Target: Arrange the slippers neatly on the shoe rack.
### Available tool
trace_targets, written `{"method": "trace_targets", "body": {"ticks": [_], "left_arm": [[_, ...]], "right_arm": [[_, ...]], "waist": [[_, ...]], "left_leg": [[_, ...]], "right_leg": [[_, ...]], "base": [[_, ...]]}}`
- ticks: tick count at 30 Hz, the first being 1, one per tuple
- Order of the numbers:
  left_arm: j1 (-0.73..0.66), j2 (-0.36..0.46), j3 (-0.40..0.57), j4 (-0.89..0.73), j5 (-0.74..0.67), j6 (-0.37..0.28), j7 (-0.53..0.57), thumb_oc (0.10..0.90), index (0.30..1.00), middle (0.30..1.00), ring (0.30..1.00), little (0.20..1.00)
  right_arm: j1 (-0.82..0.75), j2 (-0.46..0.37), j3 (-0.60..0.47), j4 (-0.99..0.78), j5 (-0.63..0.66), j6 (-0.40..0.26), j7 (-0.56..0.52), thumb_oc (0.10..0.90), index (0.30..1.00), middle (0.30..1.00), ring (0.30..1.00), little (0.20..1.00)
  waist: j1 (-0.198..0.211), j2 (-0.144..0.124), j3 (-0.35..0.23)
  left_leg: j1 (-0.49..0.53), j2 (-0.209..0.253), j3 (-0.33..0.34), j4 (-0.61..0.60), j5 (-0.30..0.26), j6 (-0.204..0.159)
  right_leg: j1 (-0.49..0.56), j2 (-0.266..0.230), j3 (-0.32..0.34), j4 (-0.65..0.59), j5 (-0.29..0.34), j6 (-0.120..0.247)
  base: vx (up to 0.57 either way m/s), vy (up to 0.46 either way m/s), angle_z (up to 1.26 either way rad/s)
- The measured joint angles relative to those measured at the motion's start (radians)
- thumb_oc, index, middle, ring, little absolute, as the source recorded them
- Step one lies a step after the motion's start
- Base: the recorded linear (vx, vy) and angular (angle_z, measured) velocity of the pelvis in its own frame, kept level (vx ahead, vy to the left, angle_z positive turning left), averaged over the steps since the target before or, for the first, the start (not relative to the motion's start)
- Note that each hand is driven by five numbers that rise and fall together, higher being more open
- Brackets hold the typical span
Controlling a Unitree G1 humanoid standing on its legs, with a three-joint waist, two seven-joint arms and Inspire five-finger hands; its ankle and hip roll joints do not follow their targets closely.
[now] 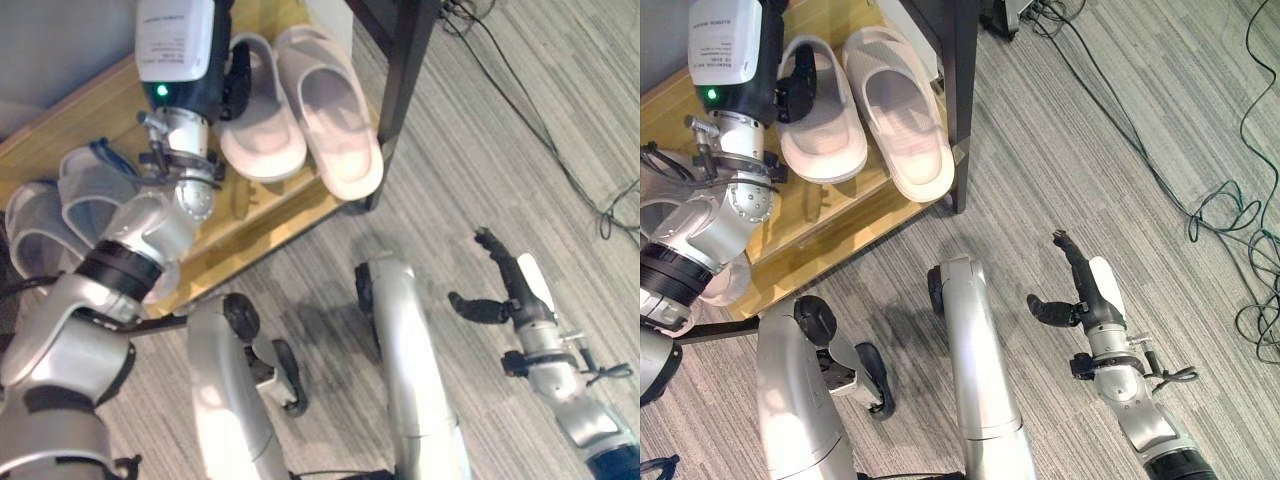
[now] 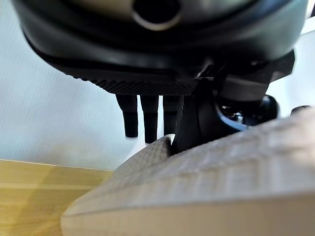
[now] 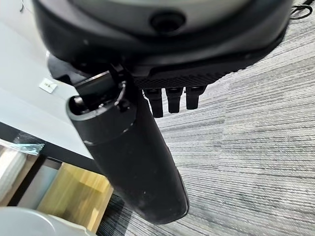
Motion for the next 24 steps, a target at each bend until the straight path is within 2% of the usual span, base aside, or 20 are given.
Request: {"method": "trace_targets", "body": {"ticks": [7, 11, 15, 24], "left_arm": [[0.144, 0.0, 0.086, -0.092, 0.001, -0.014, -0.039, 0.8, 0.9, 0.9, 0.9, 0.9], [0.25, -0.001, 0.119, -0.166, 0.001, -0.021, -0.046, 0.8, 0.9, 0.9, 0.9, 0.9], [0.388, -0.005, 0.209, -0.304, 0.001, -0.029, -0.058, 0.8, 0.9, 0.9, 0.9, 0.9], [0.422, -0.005, 0.226, -0.406, -0.007, -0.064, -0.057, 0.8, 0.9, 0.9, 0.9, 0.9]], "right_arm": [[0.017, 0.0, -0.005, -0.002, 0.0, -0.003, 0.003, 0.8, 0.9, 0.9, 0.9, 0.9], [-0.004, 0.003, 0.011, 0.044, -0.004, 0.0, 0.001, 0.8, 0.9, 0.9, 0.9, 0.9], [-0.018, 0.022, 0.021, 0.049, -0.037, 0.01, -0.007, 0.8, 0.9, 0.9, 0.9, 0.9], [-0.085, 0.036, 0.04, 0.051, -0.039, 0.035, -0.017, 0.8, 0.9, 0.9, 0.9, 0.9]], "waist": [[-0.003, -0.009, 0.0], [0.011, -0.014, 0.0], [0.023, -0.014, 0.0], [0.06, -0.013, -0.001]], "left_leg": [[0.004, -0.013, 0.008, 0.002, -0.005, -0.009], [0.008, -0.014, 0.009, 0.006, -0.01, -0.012], [0.011, -0.027, 0.008, 0.015, -0.015, -0.016], [0.015, -0.031, 0.008, 0.024, -0.016, -0.014]], "right_leg": [[0.002, -0.011, 0.011, 0.015, -0.017, 0.004], [0.003, -0.013, 0.013, 0.025, -0.024, 0.001], [0.012, -0.024, 0.016, 0.038, -0.039, 0.001], [0.021, -0.032, 0.016, 0.046, -0.046, -0.005]], "base": [[-0.01, -0.006, 0.05], [0.0, 0.0, 0.0], [0.0, 0.026, 0.08], [0.0, 0.002, 0.01]]}}
